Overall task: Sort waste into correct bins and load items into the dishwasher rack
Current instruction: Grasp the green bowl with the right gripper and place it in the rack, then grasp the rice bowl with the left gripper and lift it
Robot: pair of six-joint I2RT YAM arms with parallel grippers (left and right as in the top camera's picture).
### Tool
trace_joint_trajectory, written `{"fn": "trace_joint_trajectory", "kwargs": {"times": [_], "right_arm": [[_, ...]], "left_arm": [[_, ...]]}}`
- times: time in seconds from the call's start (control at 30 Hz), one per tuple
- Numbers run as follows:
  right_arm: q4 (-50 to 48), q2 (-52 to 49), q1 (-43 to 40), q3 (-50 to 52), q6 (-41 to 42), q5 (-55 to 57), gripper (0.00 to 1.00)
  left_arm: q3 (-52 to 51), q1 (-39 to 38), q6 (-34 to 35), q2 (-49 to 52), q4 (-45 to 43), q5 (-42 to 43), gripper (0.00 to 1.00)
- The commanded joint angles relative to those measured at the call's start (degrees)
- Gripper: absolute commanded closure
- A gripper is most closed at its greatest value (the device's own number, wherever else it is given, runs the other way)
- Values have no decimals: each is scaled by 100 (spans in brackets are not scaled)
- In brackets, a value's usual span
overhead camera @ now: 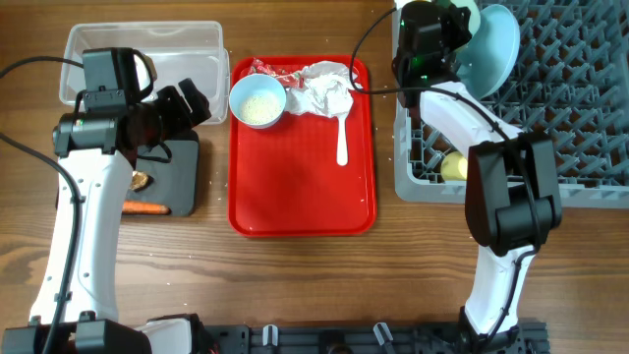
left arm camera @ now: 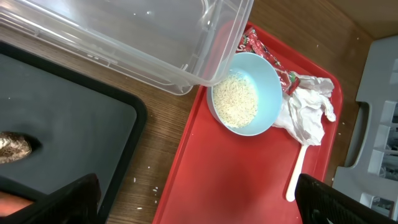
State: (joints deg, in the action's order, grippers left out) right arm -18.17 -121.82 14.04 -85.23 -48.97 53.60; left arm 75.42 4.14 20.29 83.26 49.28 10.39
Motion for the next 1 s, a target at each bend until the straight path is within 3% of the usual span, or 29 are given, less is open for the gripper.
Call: {"fn": "trace_joint_trajectory", "kwargs": {"times": [0.0,0.13,0.2,0.43,0.73,0.83,0.97], "right_arm": [[566,-151,31,-57,608,-225,96],[863,-151,35,-57,846,-350,95],[883,-149,188,-57,846,227,53],[1062,-127,929,-59,916,831,17],[898,658,994,-59,1447,673,14],[1252,774,1025,-59,2177,472,11],[3740,1453,1062,-59,3663,-3473,3]], "left_arm": [[68,22,11,-22,-15,28,0],[68,22,11,-22,-15,28,0],[68,22,11,-22,-15,28,0],[68,22,11,-22,-15,28,0],[68,22,-52,-22,-7,26,0],[68,22,-52,-22,-4,26,0],[68,22,-57,-22,111,24,0]]}}
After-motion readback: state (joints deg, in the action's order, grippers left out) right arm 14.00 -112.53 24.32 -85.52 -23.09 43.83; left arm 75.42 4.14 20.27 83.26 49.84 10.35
